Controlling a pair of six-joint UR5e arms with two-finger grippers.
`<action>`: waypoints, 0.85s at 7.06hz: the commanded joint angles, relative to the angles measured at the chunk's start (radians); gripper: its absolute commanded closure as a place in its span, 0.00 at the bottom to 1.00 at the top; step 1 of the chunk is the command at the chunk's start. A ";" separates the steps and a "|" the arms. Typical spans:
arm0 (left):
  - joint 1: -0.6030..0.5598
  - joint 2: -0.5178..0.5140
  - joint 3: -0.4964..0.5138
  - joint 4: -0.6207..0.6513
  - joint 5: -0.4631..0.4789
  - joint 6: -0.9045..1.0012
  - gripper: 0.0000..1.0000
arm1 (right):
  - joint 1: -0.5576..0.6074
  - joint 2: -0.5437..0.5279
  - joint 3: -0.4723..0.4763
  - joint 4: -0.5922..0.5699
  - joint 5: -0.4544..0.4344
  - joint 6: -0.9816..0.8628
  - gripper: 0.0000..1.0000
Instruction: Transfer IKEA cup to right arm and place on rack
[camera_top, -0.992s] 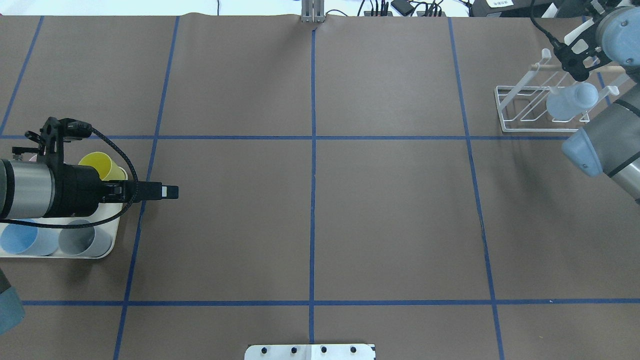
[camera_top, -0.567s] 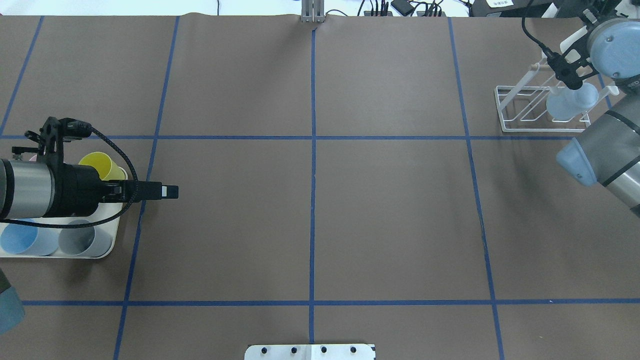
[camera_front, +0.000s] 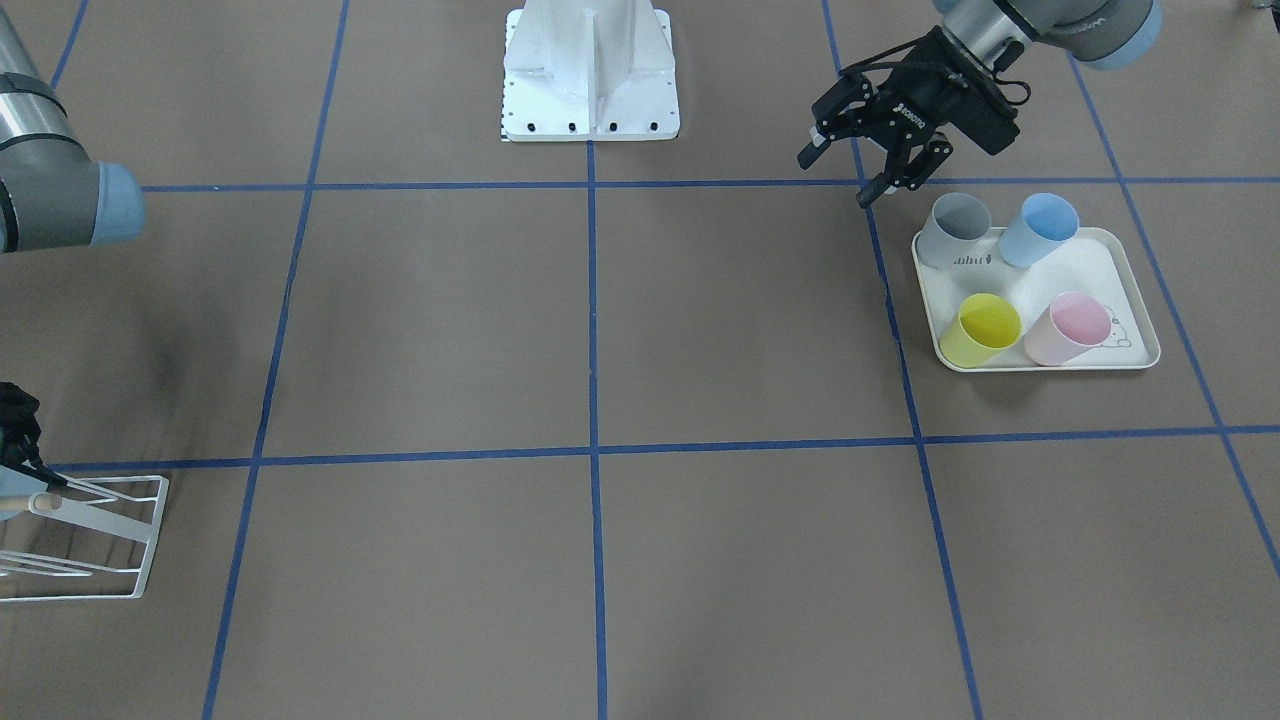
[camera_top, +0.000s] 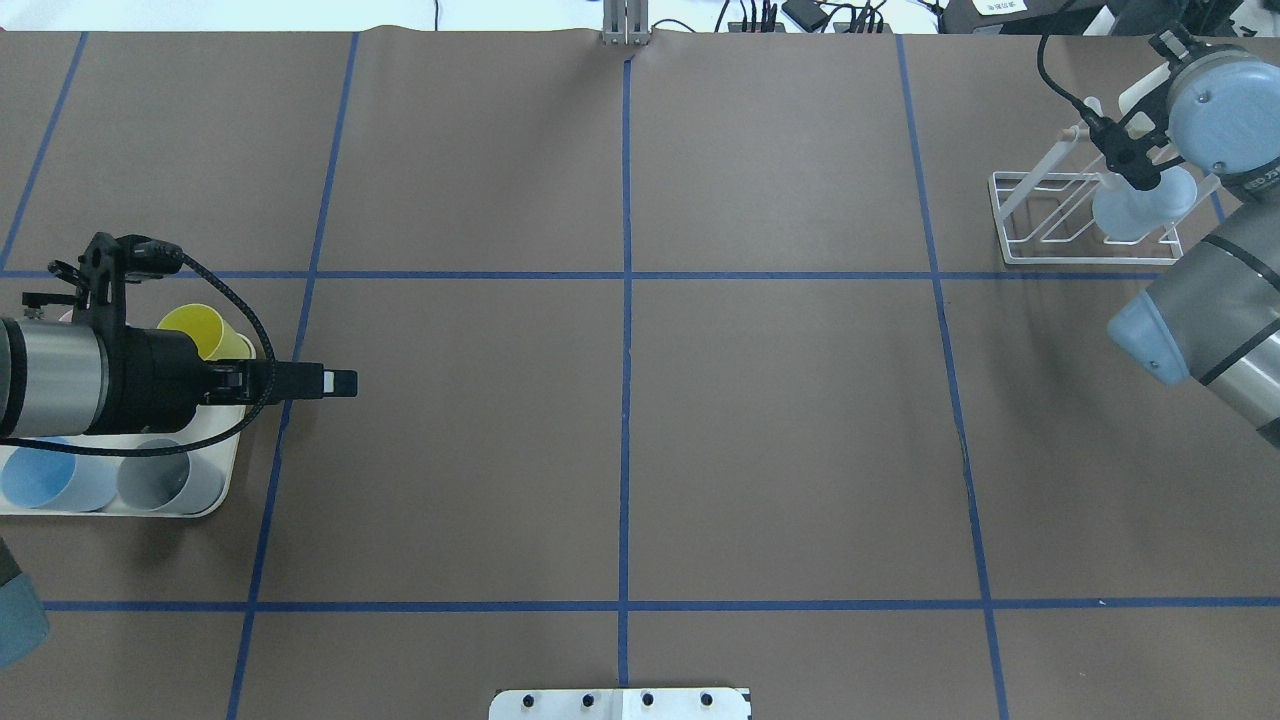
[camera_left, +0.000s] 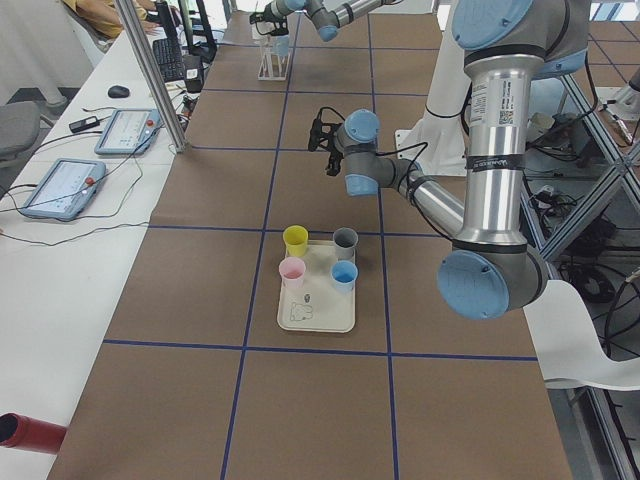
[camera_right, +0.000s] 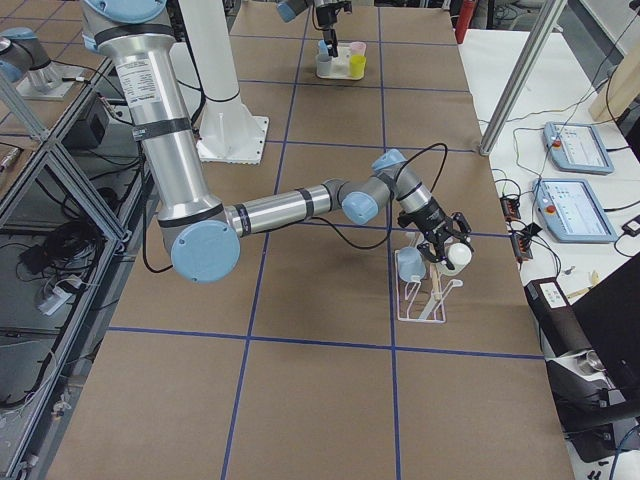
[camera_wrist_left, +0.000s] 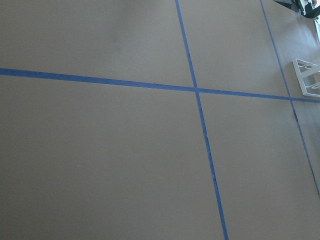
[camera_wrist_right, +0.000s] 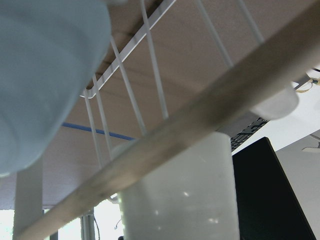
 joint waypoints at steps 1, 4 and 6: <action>0.000 0.000 -0.001 0.000 0.000 0.000 0.00 | -0.007 0.000 -0.001 0.000 -0.017 0.001 0.40; 0.000 -0.002 -0.002 0.000 0.000 0.000 0.00 | -0.010 0.000 0.001 0.006 -0.031 0.017 0.02; 0.000 -0.002 -0.001 0.000 -0.002 0.000 0.00 | -0.010 0.003 0.004 0.006 -0.031 0.020 0.02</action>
